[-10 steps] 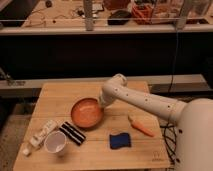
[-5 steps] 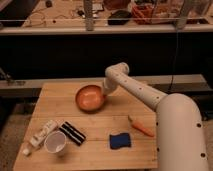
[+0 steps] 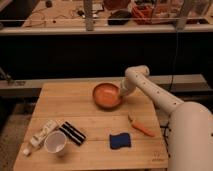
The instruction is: Drag the ceramic bowl in a circle
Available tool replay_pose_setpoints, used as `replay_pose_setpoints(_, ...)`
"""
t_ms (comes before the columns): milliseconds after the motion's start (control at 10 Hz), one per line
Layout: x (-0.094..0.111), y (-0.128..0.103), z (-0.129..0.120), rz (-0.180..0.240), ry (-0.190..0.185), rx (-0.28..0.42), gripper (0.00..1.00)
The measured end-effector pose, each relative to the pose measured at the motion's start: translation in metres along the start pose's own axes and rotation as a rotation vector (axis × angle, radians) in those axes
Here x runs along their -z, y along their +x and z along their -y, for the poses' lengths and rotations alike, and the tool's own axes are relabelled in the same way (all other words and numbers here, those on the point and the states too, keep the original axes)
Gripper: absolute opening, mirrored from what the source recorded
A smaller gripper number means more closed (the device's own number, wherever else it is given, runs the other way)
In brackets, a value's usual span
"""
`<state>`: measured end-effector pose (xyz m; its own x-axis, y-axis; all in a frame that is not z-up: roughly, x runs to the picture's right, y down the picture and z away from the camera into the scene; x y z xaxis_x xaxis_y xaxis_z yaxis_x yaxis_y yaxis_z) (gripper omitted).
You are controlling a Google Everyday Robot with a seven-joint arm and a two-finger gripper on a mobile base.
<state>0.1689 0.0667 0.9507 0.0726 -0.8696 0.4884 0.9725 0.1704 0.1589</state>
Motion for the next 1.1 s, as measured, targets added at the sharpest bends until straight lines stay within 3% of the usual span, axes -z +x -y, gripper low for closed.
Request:
replay_pose_setpoints(200,0.015,-0.043,-0.006,0.002,-0.026,0.021,0.0)
replay_pose_setpoints(500,0.04,-0.117,0.01,-0.004,-0.082,0.069,0.0)
replay_pose_setpoints(700,0.049,-0.147,0.031,-0.003,-0.117,0.126,0.0)
replay_pose_setpoints(900,0.052,-0.156,0.059,-0.007,-0.125,0.192,0.0)
replay_pose_setpoints(1100,0.036,-0.142,0.102,-0.008,-0.087,0.279,0.0)
